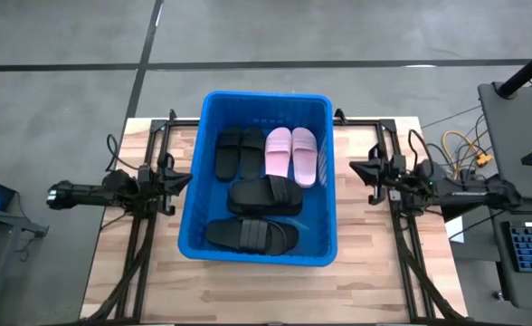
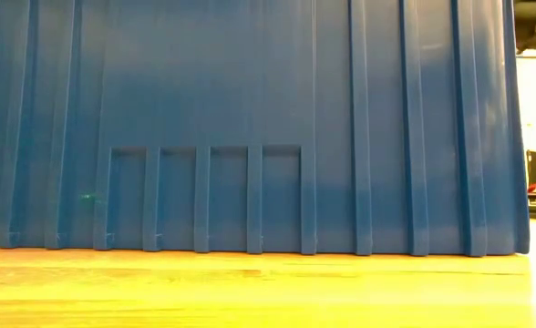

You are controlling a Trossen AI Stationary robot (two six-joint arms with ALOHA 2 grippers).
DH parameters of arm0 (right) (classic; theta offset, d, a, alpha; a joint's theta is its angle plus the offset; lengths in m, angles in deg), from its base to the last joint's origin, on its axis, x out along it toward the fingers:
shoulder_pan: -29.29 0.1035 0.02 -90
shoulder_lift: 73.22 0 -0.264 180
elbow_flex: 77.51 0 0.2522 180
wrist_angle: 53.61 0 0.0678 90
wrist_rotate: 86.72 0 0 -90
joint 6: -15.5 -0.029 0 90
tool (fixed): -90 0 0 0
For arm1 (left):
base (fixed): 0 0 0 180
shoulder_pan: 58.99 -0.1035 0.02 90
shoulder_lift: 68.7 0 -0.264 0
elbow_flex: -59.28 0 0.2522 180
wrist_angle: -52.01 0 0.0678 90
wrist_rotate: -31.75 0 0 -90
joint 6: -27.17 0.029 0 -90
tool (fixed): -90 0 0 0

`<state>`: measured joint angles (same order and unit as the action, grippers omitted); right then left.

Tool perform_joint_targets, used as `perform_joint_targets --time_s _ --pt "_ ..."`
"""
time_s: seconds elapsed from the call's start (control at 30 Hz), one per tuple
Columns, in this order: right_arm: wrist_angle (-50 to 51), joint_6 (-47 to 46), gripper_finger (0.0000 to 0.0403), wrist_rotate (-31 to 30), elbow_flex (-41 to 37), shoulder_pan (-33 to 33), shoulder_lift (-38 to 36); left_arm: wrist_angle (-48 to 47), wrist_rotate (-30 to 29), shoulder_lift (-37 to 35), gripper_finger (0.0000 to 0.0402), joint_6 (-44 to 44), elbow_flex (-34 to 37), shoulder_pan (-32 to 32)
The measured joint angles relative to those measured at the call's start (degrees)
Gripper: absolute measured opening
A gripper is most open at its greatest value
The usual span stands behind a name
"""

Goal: Pick and place slides into bin
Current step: Return to Home Position

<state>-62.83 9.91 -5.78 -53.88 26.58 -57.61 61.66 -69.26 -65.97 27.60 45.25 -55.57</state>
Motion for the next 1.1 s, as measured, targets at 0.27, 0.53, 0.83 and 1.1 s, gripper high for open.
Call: perform_joint_targets --time_s 0.27,0.53,0.83,1.1 --pt "0.61 -2.84 0.0008 4.91 -9.47 0.99 -13.02 0.04 0.00 1.43 0.0000 0.00 0.00 -0.02" --pt "-0.50 4.58 0.0008 4.52 -9.33 0.97 -15.33 0.16 0.03 2.77 0.0000 -0.07 0.00 -0.04" --pt "8.94 -4.43 0.0008 4.52 -9.35 0.97 -12.50 0.05 0.03 4.76 0.0000 -0.04 0.00 -0.04" --pt "9.60 -4.38 0.0008 4.52 -9.35 0.95 -9.47 0.07 0.04 5.78 0.0000 -0.10 0.00 -0.04"
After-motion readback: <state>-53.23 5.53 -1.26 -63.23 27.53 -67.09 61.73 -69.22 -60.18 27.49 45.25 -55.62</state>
